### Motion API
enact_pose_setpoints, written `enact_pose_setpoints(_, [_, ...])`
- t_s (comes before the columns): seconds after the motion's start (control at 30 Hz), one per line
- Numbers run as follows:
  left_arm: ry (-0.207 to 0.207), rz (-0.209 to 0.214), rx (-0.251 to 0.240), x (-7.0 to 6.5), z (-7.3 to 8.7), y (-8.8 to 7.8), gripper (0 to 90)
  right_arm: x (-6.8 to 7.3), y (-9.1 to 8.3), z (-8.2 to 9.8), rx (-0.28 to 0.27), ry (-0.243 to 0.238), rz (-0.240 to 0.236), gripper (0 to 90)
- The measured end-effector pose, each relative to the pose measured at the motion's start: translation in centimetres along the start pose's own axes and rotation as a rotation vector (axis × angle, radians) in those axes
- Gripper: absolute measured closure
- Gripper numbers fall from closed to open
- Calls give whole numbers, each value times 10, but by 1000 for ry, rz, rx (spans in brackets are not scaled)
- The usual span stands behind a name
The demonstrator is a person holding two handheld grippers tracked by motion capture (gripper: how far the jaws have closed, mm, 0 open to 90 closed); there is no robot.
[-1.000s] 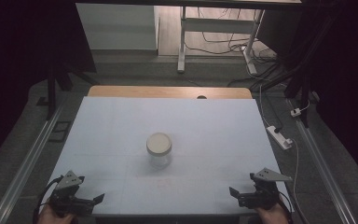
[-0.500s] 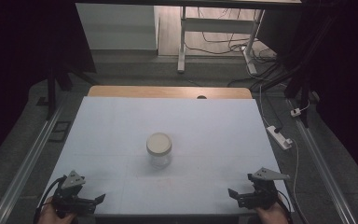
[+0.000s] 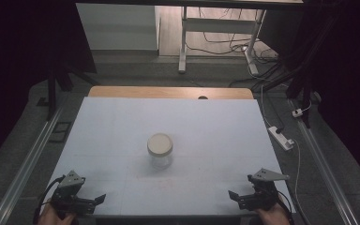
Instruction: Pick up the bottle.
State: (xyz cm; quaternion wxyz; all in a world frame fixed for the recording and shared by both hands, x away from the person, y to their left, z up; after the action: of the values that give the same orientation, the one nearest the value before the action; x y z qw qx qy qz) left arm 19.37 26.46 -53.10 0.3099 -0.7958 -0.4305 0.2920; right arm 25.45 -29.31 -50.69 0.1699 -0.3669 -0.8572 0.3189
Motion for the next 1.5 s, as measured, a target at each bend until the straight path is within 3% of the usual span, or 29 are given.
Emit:
enact_pose_setpoints(0.73, [91, 13, -46, -11, -14, 0, 0, 0, 1, 0, 11, -5, -4, 0])
enact_pose_setpoints(1.03, [137, 85, -54, -11, -20, 7, 0, 1, 1, 0, 13, -11, -8, 0])
enact_pose_setpoints(1.3, [186, 84, -82, -15, -28, 14, 0, 1, 2, 0, 17, -14, -9, 0])
enact_pose_setpoints(1.5, [188, 104, -89, -19, -38, 22, 0, 2, 2, -1, 23, -26, -7, 0])
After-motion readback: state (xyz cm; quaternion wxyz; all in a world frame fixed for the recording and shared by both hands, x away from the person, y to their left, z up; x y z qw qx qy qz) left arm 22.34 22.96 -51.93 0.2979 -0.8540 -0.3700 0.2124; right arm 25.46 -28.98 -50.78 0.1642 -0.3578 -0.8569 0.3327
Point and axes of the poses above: each handheld gripper's, and its own axes: y roughly forward along the jaws, z roughly out of its underside, x roughly to its left, the point moved 1 cm from there along y, roughly forward along the jaws, and after that the axes turned 4 degrees about -y, right-handed, at the moved point
